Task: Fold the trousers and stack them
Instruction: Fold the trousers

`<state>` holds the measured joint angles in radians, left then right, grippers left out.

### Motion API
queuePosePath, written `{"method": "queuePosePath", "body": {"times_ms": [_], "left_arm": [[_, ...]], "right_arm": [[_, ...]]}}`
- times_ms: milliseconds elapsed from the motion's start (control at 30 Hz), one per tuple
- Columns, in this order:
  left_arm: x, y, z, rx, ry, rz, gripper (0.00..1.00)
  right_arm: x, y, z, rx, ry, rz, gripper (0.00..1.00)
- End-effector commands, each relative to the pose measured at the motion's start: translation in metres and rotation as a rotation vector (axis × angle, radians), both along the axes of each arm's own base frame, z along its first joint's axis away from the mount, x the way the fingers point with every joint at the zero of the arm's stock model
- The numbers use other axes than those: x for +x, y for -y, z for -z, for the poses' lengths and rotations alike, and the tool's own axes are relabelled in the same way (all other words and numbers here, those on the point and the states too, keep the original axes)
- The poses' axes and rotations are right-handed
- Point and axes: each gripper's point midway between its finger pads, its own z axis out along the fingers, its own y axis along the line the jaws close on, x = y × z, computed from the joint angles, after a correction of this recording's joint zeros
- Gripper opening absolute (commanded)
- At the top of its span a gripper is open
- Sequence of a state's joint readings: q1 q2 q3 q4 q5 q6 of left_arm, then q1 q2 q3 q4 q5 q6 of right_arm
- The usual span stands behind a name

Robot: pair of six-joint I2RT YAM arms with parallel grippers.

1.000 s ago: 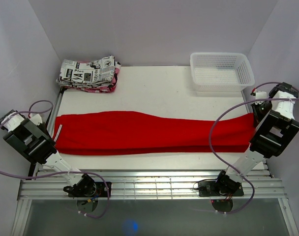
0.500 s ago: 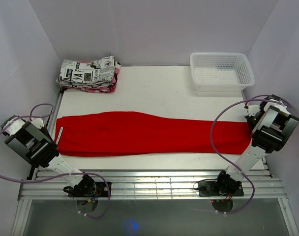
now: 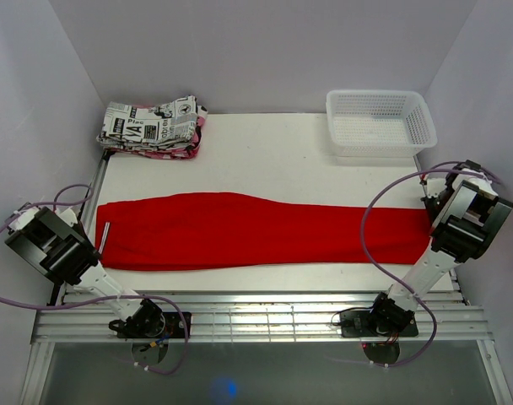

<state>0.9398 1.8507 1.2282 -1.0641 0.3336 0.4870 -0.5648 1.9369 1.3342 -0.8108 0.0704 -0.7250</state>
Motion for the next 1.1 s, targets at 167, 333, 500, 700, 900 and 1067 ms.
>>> {"method": "queuePosePath", "body": {"times_ms": [167,333,500,700,900,1067], "left_arm": [[0.000,-0.033,0.011,0.149,0.012,0.003,0.00],[-0.004,-0.042,0.020,0.136,-0.020,-0.046,0.00],[-0.003,-0.045,0.022,0.126,-0.026,-0.061,0.00],[-0.005,-0.043,0.021,0.122,-0.029,-0.059,0.00],[-0.009,-0.047,0.023,0.137,-0.048,-0.063,0.00],[-0.005,-0.074,0.015,0.205,-0.038,-0.049,0.00]], "right_arm": [[0.057,0.028,-0.108,-0.085,0.240,-0.021,0.08],[0.078,0.042,-0.151,-0.130,0.324,-0.060,0.08],[0.038,0.038,-0.057,-0.131,0.146,-0.056,0.08],[0.016,0.038,0.001,-0.145,0.040,0.003,0.08],[0.021,0.039,0.012,-0.129,0.023,0.038,0.08],[0.004,0.019,0.006,-0.067,-0.017,-0.009,0.08]]}}
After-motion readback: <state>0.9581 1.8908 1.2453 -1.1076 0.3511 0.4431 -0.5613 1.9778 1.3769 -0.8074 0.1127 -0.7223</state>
